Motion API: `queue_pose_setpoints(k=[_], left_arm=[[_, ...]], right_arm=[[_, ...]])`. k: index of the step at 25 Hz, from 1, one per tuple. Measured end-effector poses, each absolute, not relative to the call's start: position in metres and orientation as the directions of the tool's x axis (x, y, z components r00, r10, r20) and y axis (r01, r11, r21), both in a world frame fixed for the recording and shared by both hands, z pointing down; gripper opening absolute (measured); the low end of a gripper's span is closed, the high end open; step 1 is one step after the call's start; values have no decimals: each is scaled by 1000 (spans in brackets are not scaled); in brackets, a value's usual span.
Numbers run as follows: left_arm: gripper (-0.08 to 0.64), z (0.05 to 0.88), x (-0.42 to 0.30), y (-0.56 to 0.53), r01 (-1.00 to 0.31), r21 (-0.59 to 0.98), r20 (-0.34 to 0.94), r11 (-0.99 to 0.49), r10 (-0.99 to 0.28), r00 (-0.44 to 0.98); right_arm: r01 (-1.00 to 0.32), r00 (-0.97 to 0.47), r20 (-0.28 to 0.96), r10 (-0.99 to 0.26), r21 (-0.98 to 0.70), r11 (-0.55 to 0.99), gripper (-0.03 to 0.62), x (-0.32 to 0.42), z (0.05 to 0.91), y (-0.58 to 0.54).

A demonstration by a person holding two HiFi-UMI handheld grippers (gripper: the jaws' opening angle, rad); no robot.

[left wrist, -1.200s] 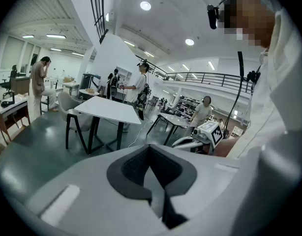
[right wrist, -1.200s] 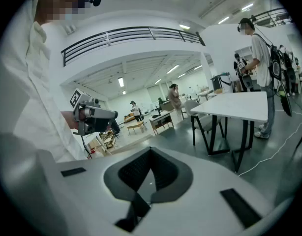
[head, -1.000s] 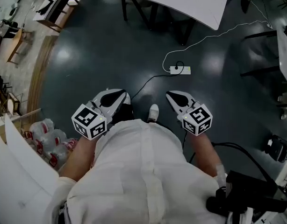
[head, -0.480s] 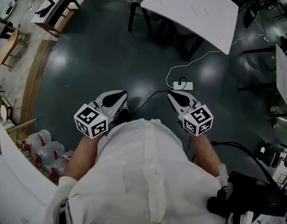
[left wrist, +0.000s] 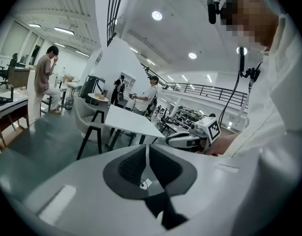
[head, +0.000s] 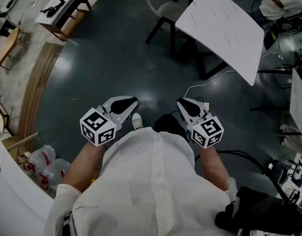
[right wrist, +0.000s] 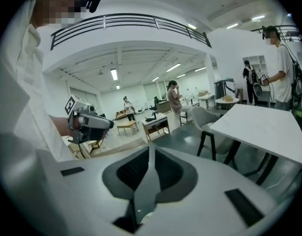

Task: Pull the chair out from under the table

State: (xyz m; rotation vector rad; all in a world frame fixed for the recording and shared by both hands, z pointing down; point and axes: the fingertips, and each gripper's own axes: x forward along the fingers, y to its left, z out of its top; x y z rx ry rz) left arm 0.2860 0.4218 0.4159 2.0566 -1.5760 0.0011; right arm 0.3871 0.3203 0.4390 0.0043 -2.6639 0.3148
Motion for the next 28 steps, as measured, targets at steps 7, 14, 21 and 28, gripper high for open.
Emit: queue_pose_setpoints(k=[7,14,21,28], left_arm=[[9,419,224,380,-887,440,296,-137,-911,288],[9,426,131,303,-900,429,358,-72,-902,243],[17,413,59,191,-922,380,407,-74,-882,238],[95,434,2,95,-914,394,461,-92,-841,283]], right_arm=[[-98,-903,428,20,-250,963,6,325,434,274],[-92,-926,376,23,-285,954,6,228,438,183],[-87,-941,339,13,-277,957,8,167,422,73],[-187,-930,359,-81,-274,943,101,145,433,-8]])
